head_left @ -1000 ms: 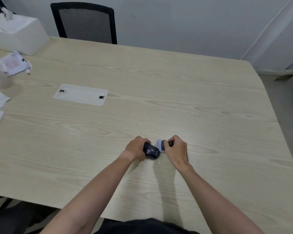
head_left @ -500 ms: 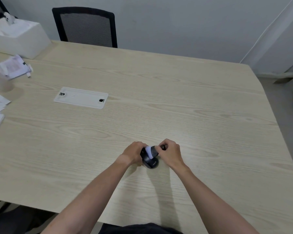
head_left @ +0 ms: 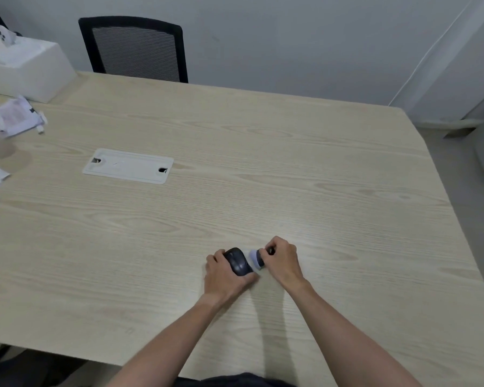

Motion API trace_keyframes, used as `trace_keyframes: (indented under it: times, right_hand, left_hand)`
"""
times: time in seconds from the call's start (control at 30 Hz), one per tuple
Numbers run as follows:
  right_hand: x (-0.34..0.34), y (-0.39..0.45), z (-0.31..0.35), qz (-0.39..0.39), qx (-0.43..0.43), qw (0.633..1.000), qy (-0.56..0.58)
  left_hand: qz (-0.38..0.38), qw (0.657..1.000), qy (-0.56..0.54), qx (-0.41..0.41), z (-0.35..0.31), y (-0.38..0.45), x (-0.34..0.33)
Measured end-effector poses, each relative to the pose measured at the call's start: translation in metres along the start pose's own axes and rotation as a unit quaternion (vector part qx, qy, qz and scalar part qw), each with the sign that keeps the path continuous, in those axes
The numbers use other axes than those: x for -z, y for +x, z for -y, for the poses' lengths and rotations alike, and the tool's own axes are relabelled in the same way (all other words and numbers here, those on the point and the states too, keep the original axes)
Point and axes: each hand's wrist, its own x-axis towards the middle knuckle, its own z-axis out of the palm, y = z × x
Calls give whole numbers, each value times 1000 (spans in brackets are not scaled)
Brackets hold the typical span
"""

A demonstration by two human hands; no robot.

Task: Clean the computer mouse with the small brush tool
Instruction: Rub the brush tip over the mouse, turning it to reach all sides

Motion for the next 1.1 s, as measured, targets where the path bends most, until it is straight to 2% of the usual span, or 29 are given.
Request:
trace_keyframes:
  times: [0.1, 0.17, 0.27, 0.4, 0.47, 0.53, 0.63, 0.87, 1.0, 1.1]
  right_hand:
    - [1, 3, 5, -18, -1, 999, 33]
    - [0, 3, 13, 10, 16, 998, 60]
    - [-3, 3, 17, 58, 41, 997, 18]
    - [-2, 9, 18, 2, 51, 998, -47]
    - [-1, 10, 23, 1, 63, 998, -31]
    - [-1, 7, 27, 26, 65, 998, 5]
    - [-4, 5, 20, 68, 66, 995, -8]
    - [2, 4, 4, -48, 31, 998, -41]
    - [0, 3, 11, 3, 39, 999, 14]
    - [-3, 4, 9, 27, 55, 998, -13]
  left_hand:
    - [5, 1000, -23, 3, -2, 2, -5]
    - [18, 999, -31, -1, -2, 7, -4]
    - [34, 999, -24, 0, -5, 11, -1]
    - [43, 999, -12, 8, -8, 13, -2]
    - [51, 999, -10, 13, -9, 14, -2]
    - [59, 998, -5, 14, -9, 16, -2]
    - [70, 997, -3, 14, -10, 17, -1]
    - [90, 995, 38, 20, -11, 16, 3]
    - [68, 997, 38, 17, -13, 15, -1]
    - [40, 999, 8, 21, -12, 14, -4]
